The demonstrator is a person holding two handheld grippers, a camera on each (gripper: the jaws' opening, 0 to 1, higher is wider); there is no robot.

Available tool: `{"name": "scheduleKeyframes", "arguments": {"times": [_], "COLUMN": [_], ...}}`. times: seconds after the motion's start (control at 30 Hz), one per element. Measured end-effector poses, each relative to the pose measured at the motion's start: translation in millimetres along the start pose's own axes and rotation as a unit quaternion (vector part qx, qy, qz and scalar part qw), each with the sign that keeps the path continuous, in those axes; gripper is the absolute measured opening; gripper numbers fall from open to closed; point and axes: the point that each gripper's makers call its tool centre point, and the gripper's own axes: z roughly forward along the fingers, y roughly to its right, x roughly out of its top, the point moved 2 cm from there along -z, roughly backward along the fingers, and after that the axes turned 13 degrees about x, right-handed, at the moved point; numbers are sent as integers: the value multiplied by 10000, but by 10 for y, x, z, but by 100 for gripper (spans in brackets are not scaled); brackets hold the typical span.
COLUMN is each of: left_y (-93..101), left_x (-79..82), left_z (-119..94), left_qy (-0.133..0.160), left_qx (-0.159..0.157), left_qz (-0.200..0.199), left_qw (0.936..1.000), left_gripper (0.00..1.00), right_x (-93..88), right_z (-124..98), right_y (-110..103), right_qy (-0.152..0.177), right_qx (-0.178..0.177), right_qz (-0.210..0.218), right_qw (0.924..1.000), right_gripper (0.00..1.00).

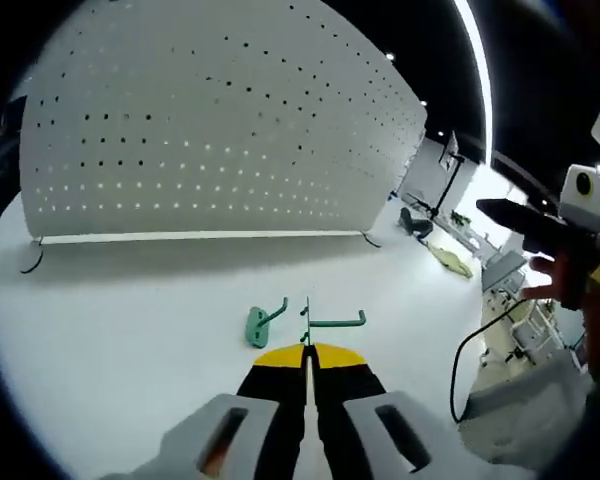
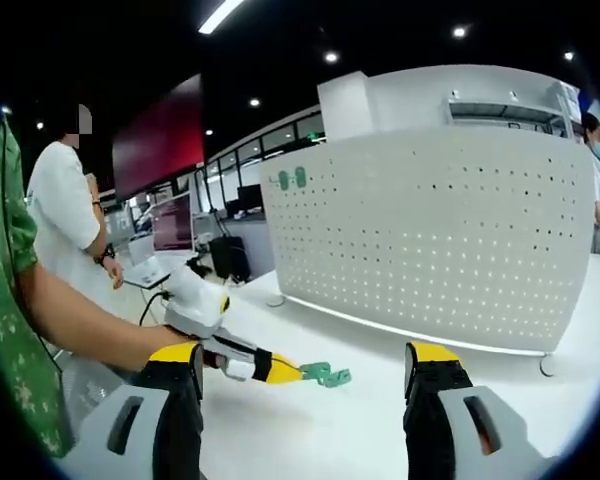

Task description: Insert the hook assembly into the mounting plate slot until the hook locks in place.

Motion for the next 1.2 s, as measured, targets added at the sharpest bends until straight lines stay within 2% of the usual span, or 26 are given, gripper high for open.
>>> {"name": "scheduleKeyframes", "arguments": {"times": [0.2,0.37,0.57,0.7,0.8,1.03,1.17,1.2], "left_y": [-3,52,112,155,213,397,546,556], "left_x": [94,175,236,268,291,370,398,403], "left_z": [-197,-378,-573,-692,-801,-1065,-1235,-1249], "left_qy": [128,307,455,533,598,736,804,816], "left_qx": [-200,-412,-599,-734,-906,-1580,-2022,-2044], "left_qz": [-326,-431,-433,-385,-358,-311,3,14], "left_qw": [9992,9977,9962,9951,9934,9842,9760,9755], "left_gripper": [1,1,1,1,1,1,1,1], "right_x": [32,75,136,181,214,222,224,225], "right_z": [-7,-1,-1,-22,-34,-40,-49,-52], "right_y": [-28,-74,-139,-194,-224,-323,-376,-387], "right_qy": [5,17,60,75,73,33,7,5], "right_qx": [26,110,292,487,509,676,755,770], "right_qz": [-42,-79,-46,57,-6,-23,-56,-60], "right_qw": [10000,9999,9995,9988,9987,9977,9971,9970], "right_gripper": [84,81,74,62,59,48,43,42]}}
